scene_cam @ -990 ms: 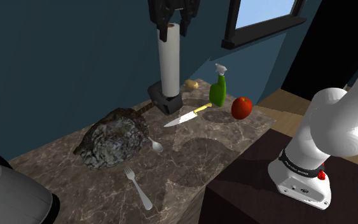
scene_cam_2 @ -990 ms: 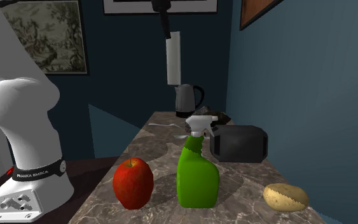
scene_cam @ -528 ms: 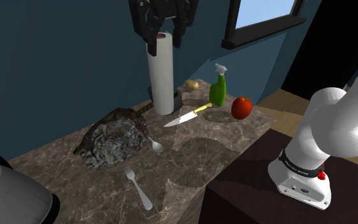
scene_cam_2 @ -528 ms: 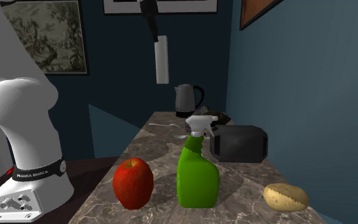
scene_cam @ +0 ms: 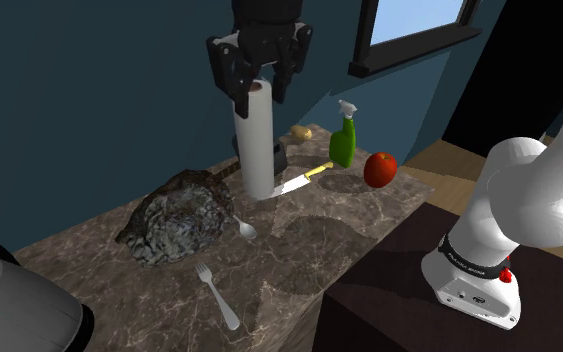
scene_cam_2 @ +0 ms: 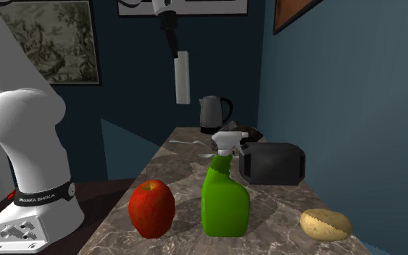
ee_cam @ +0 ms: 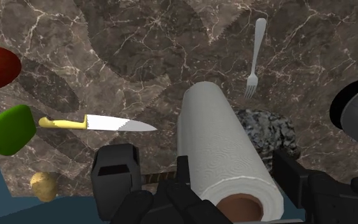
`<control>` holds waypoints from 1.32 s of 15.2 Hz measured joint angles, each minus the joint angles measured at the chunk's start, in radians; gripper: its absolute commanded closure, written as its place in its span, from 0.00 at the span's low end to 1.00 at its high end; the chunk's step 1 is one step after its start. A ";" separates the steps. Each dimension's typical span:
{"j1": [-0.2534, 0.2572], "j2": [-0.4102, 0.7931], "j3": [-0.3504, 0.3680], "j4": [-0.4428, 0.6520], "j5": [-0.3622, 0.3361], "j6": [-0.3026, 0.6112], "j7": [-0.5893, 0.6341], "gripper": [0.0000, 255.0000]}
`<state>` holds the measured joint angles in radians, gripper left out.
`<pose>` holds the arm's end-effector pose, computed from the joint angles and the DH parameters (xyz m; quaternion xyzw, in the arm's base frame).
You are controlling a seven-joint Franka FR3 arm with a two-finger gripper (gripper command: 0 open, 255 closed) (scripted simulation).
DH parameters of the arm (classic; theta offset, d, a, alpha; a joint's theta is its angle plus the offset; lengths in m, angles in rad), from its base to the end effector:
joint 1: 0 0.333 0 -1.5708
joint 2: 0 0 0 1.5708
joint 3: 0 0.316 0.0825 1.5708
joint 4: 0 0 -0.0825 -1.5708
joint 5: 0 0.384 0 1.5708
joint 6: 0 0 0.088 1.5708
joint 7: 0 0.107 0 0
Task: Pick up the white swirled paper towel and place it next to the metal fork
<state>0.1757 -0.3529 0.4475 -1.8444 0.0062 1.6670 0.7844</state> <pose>0.3522 0.3014 0.6622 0.9911 -0.0869 0.1007 0.0097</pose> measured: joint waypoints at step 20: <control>0.017 -0.044 0.010 -0.308 0.020 0.266 0.014 1.00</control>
<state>0.1923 -0.3966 0.4579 -2.1528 0.0263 1.9335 0.7985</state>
